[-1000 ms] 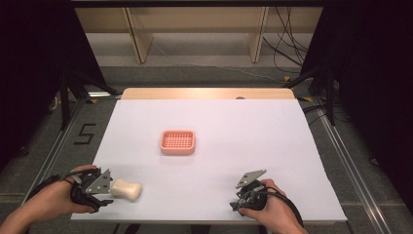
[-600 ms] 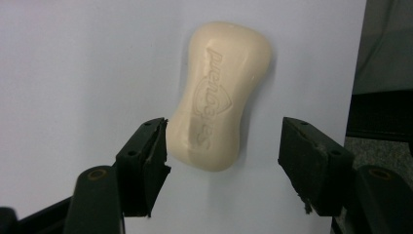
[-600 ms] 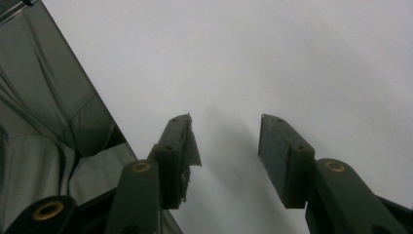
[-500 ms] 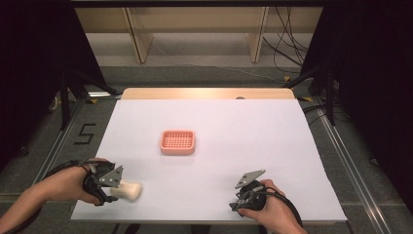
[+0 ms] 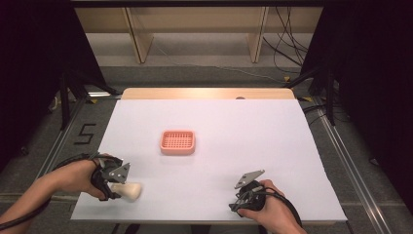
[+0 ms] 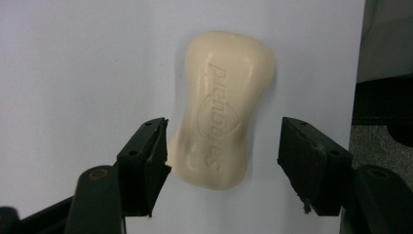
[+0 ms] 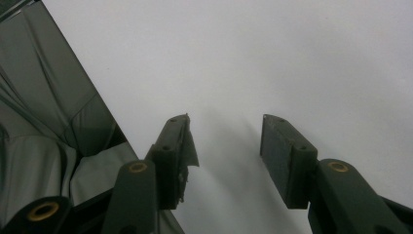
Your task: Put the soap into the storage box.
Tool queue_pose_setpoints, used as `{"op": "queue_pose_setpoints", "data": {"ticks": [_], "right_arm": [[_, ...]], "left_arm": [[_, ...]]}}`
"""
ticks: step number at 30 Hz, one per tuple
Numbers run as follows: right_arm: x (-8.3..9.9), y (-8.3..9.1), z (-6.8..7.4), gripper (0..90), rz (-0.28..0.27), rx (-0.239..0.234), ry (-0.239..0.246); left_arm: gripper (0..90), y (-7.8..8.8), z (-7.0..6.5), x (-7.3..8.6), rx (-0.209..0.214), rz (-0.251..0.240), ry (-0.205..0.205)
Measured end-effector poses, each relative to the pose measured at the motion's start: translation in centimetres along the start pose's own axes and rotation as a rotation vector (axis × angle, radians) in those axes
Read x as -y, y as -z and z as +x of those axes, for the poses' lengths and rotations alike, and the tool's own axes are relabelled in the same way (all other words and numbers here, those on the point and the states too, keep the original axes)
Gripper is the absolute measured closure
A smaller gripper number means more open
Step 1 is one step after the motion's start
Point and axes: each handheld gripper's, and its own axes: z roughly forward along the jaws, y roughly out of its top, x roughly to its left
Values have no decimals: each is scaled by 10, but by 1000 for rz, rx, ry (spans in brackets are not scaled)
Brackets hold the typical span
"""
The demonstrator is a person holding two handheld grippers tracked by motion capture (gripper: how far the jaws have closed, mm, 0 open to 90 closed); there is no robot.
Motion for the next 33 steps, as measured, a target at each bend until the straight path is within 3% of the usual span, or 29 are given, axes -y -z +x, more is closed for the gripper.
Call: {"op": "queue_pose_setpoints", "data": {"ticks": [3,5,7,12,13,15,21,22,24,27,33], "right_arm": [[1,-1,1,532,9,-8,-17],[1,-2,-1,531,-1,-2,15],[1,-2,0,529,9,0,-4],[0,-3,-2,527,-1,-7,31],[1,-3,1,525,4,-8,-3],[1,-3,0,525,5,-9,0],[1,-5,-3,522,-4,-16,38],[1,-3,-1,521,9,0,6],[1,-4,-2,520,4,-10,23],[1,-3,0,514,15,-5,-4],[1,-5,-1,511,16,1,3]], "left_arm": [[344,-2,4,-1,2,17,-3],[345,-2,5,-2,2,19,-6],[345,-3,6,-3,8,21,-4],[348,-4,7,-7,18,37,-23],[349,-6,7,-9,34,44,-21],[349,-7,6,-9,39,39,-16],[351,-12,9,-13,54,68,-41],[350,-13,9,-13,57,69,-41],[350,-15,9,-14,63,69,-40],[349,-17,9,-16,66,83,-57],[352,-19,11,-17,74,86,-65]]}}
